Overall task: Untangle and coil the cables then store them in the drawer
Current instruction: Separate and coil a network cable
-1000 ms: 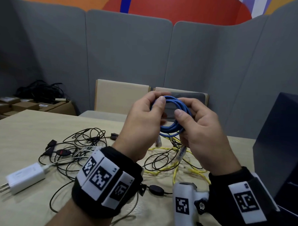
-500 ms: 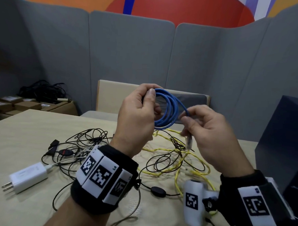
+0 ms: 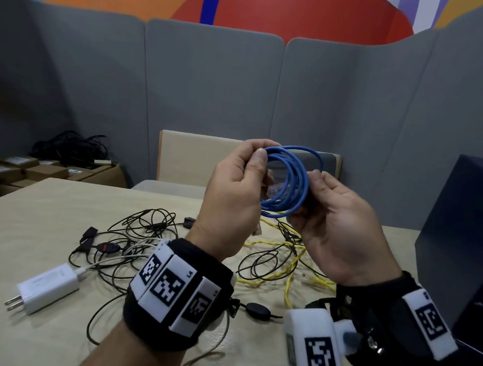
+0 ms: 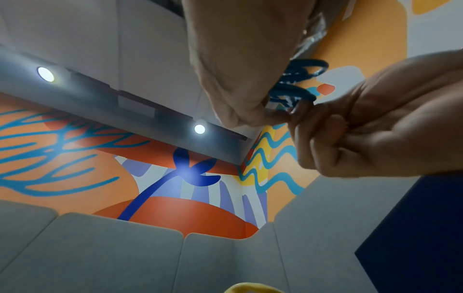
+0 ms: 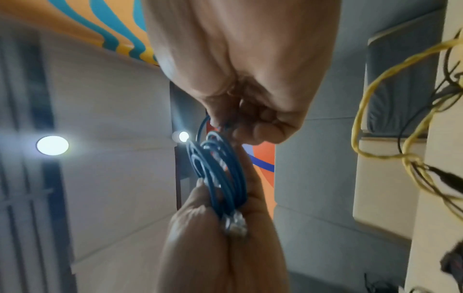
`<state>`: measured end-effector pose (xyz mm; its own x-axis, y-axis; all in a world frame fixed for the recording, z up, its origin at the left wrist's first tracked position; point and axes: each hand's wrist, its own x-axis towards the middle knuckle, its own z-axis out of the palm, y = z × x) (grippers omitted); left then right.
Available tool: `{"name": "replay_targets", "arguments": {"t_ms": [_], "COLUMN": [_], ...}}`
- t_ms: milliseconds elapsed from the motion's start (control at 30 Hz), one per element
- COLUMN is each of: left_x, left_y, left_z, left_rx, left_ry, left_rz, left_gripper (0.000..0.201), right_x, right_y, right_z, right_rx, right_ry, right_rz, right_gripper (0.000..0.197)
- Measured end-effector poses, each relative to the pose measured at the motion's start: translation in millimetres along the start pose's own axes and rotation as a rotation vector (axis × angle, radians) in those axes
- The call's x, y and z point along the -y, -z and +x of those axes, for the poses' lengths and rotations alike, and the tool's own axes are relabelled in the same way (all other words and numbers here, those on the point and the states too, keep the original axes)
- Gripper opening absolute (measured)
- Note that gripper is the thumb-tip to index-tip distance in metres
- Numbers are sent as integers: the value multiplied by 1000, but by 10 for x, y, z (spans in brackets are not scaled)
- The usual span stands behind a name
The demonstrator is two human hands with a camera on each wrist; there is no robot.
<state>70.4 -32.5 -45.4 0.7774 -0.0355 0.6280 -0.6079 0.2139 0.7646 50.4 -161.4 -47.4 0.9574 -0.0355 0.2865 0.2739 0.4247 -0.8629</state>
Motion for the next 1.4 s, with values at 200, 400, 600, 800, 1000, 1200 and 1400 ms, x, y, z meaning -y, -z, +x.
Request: {"name": "replay_targets", "arguments": {"t_ms": [200, 400, 600, 800, 1000, 1200, 1400], "left_x": [-2, -31, 61, 40, 21, -10, 13], "left_y": [36, 79, 55, 7, 7, 98, 172], "left_z": [-1, -3, 12, -9, -6, 34, 147], "left_rx": [-22, 5, -73, -22, -14, -58, -269], "left_ry": [6, 46, 29, 35, 103, 199, 123], "left_rz": [29, 29, 145, 84, 69, -52, -161], "left_gripper": [23, 22, 24, 24, 24, 25, 22], "right_x": [-17, 35, 86, -99, -102, -37, 1], "right_y": [-45, 19, 43, -78, -73, -157, -47], "right_z": [-30, -20, -40, -83, -74, -153, -145], "right_rx": [38, 76, -81, 120, 112, 237, 285], "right_ry": [-55, -40, 495, 757, 788, 718, 616], "right_rz": [7, -106, -631, -1279, -1267, -945, -733], "right_gripper": [15, 9, 18, 31, 22, 11, 17]}}
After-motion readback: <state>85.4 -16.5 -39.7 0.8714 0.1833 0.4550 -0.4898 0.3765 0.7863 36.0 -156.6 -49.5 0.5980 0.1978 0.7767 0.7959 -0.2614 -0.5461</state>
